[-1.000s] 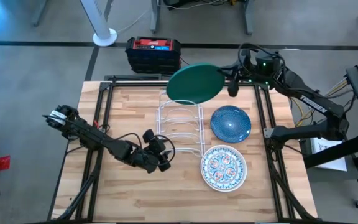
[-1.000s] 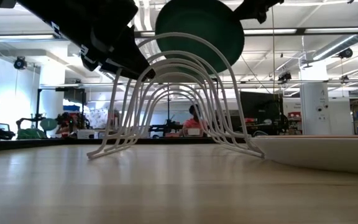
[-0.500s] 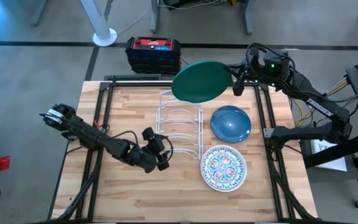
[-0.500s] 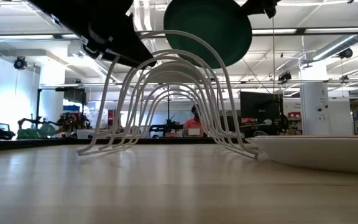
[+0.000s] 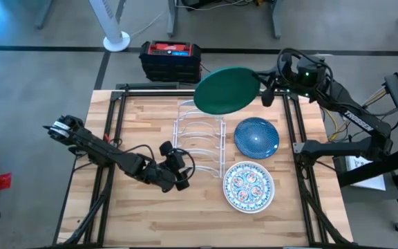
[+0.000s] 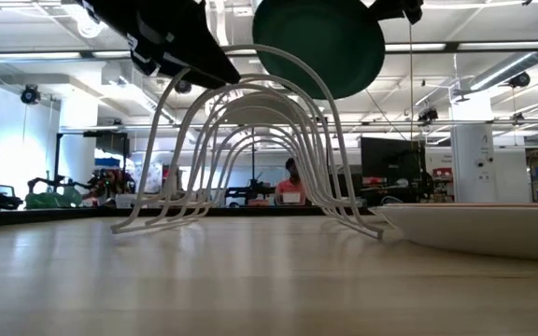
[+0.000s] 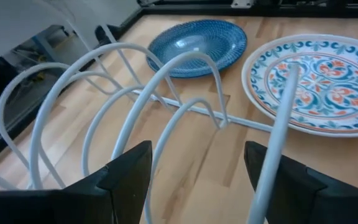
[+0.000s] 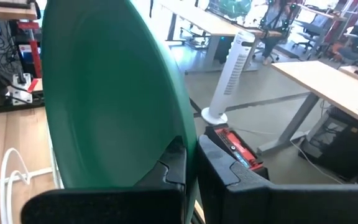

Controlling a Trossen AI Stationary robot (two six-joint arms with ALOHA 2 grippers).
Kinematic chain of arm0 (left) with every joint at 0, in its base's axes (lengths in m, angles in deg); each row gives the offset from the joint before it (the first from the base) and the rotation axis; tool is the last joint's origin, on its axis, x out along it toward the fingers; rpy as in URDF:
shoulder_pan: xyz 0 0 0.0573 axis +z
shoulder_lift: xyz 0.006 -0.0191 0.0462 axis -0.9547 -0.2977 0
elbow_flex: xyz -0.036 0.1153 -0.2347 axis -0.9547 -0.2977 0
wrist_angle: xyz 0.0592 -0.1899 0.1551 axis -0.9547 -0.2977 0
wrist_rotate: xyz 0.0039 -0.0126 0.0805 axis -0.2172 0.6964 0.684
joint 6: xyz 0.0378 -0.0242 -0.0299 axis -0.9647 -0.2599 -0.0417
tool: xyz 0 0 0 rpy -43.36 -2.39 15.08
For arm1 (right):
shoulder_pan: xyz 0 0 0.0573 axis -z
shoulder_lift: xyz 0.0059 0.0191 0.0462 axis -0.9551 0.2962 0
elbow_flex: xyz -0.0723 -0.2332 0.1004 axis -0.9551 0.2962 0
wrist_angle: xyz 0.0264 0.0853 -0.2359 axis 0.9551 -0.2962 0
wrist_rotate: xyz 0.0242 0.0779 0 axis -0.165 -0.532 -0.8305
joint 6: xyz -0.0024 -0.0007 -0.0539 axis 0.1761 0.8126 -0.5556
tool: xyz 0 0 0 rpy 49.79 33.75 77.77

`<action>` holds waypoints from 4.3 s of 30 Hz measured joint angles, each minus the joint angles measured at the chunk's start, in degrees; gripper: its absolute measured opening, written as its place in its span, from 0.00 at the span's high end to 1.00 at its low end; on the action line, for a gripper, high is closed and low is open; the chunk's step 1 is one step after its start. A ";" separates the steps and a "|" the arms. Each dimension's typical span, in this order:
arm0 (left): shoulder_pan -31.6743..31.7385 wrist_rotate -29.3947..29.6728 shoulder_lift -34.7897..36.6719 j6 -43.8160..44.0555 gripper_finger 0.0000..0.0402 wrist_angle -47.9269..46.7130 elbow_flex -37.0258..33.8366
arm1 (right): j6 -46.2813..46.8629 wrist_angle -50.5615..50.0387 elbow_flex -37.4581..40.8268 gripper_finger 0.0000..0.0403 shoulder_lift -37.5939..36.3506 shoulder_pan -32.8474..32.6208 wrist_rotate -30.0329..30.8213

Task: Sort dishes
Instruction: Remove the green plate from the dish rack

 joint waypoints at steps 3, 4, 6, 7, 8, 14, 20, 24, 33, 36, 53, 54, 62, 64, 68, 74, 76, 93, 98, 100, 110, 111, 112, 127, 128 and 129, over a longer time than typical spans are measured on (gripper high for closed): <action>0.00 -1.64 0.00 1.42 0.39 -3.71 1.84 | 0.73 -0.53 0.00 0.99 -0.73 -0.02 -0.90; 0.00 -1.79 0.00 1.74 0.39 -4.90 2.45 | 0.83 -0.76 0.00 0.99 -1.02 -0.09 -2.02; -0.02 -1.87 0.00 1.84 0.39 -6.71 3.39 | 0.96 -0.74 -0.02 0.99 -1.73 -0.17 -2.54; -0.04 -1.87 -0.02 1.27 0.39 -7.09 3.76 | 0.93 -0.69 -0.04 1.00 -1.95 -0.13 -2.42; -0.04 -1.84 -0.02 0.70 0.39 -7.15 3.99 | 1.01 -0.87 -0.04 1.00 -2.17 -0.01 -2.39; -0.04 -1.50 -0.02 -3.19 0.39 -7.77 5.35 | 2.03 -5.53 -0.13 1.00 -3.67 -0.09 -2.79; -0.04 -0.59 -0.04 -5.48 0.39 -9.37 8.42 | 3.83 -11.75 -0.11 1.00 -5.85 -0.03 -0.37; -0.04 -0.17 -0.04 -4.37 0.39 -11.10 9.71 | 4.68 -16.81 -0.10 1.00 -6.74 -0.02 0.44; -0.79 -0.37 -0.04 -8.43 0.39 -12.45 13.35 | 6.91 -23.33 -0.52 1.00 -8.49 -0.02 0.20; -1.53 -0.45 -0.04 -11.03 0.39 -14.57 16.42 | 7.57 -28.65 -1.98 1.00 -8.33 -0.02 0.20; -1.79 1.92 -0.04 -18.50 0.39 -20.49 20.49 | 15.77 -51.74 -4.04 1.00 -8.33 -0.02 -8.33; -1.79 2.02 -0.04 -18.39 0.39 -20.51 20.30 | 16.23 -52.48 -4.04 1.00 -8.33 -0.02 -6.51; -1.77 5.27 -0.11 -19.64 0.39 -20.83 19.52 | 20.82 -47.37 -2.95 1.00 -7.04 0.00 12.69; -1.70 7.44 -0.11 -21.22 0.39 -20.78 19.52 | 20.84 -44.70 -2.93 1.00 -5.89 0.00 13.96; -1.70 11.85 -0.09 -23.43 0.39 -21.16 19.52 | 20.84 -41.67 -2.88 1.00 -2.03 0.00 15.43; -1.70 13.27 -0.09 -22.85 0.39 -23.11 19.50 | 19.91 -42.41 -2.18 1.00 6.36 0.15 18.17; -1.70 13.32 -0.09 -22.79 0.39 -23.40 19.50 | 19.26 -42.37 -1.94 1.00 9.13 0.20 18.17; -1.70 13.36 -0.09 -15.34 0.39 -28.31 19.45 | 15.83 -42.93 -1.92 1.00 18.14 4.68 17.62; -1.70 13.36 -0.09 -15.34 0.39 -28.36 19.24 | 15.63 -42.81 -1.70 1.00 18.14 5.33 16.02; -1.70 13.36 -0.09 -15.34 0.39 -28.36 19.11 | 15.46 -41.67 -1.20 1.00 18.14 5.33 16.00; -1.70 13.34 -0.09 -14.70 0.39 -28.53 19.08 | 13.93 -36.14 6.48 1.00 17.25 5.56 13.08; -1.70 13.34 -0.09 -14.70 0.39 -28.54 19.08 | 13.84 -35.50 7.41 1.00 17.02 5.58 13.06; -1.70 13.34 -0.09 -14.70 0.39 -28.55 19.08 | 13.77 -34.96 8.45 1.00 16.84 5.60 13.02; -1.70 13.34 -0.09 -14.44 0.39 -28.51 19.08 | 13.25 -26.77 18.41 0.98 16.49 6.84 12.97; -1.70 13.32 -0.09 -14.39 0.39 -28.51 19.08 | 13.26 -26.80 18.45 0.97 16.56 6.82 13.14; -1.70 13.32 -0.09 -14.27 0.39 -28.51 19.08 | 13.33 -26.76 18.49 0.95 16.59 6.84 13.32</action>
